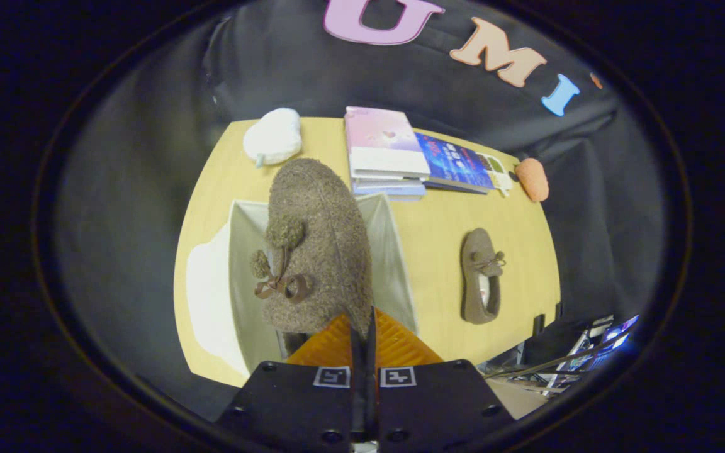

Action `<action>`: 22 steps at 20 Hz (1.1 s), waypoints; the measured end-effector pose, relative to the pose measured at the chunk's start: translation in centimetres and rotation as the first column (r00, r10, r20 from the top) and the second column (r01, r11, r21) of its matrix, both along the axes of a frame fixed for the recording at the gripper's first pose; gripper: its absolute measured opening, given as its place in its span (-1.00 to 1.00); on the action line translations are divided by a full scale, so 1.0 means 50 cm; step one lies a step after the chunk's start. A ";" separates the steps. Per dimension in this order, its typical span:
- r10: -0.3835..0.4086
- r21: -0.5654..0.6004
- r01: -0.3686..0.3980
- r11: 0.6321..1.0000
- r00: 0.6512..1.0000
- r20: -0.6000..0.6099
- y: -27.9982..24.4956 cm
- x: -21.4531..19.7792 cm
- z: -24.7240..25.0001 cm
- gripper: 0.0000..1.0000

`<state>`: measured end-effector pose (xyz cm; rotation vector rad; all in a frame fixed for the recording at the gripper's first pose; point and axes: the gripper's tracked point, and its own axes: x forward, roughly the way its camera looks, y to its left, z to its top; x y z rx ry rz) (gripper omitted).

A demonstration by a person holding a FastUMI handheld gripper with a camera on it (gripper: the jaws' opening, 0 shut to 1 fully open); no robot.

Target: Open the storage box then place both shoes into the box .Put the left shoe in first, then the right shoe, with the right side of both shoes facing outward in a uniform manner.

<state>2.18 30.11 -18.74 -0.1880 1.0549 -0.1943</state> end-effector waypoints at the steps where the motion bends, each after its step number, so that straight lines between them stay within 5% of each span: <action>1: 0.005 0.005 -0.005 1.000 1.000 -0.017 0.011 -0.008 -0.019 -0.93; 8: 0.051 0.035 -0.047 0.998 0.990 -0.131 0.064 -0.001 -0.149 -0.93; 15: 0.047 0.150 -0.010 0.989 0.968 -0.246 0.083 0.008 -0.256 -0.92; 22: 0.117 0.141 -0.073 0.987 0.934 -0.337 0.072 0.012 -0.311 -0.76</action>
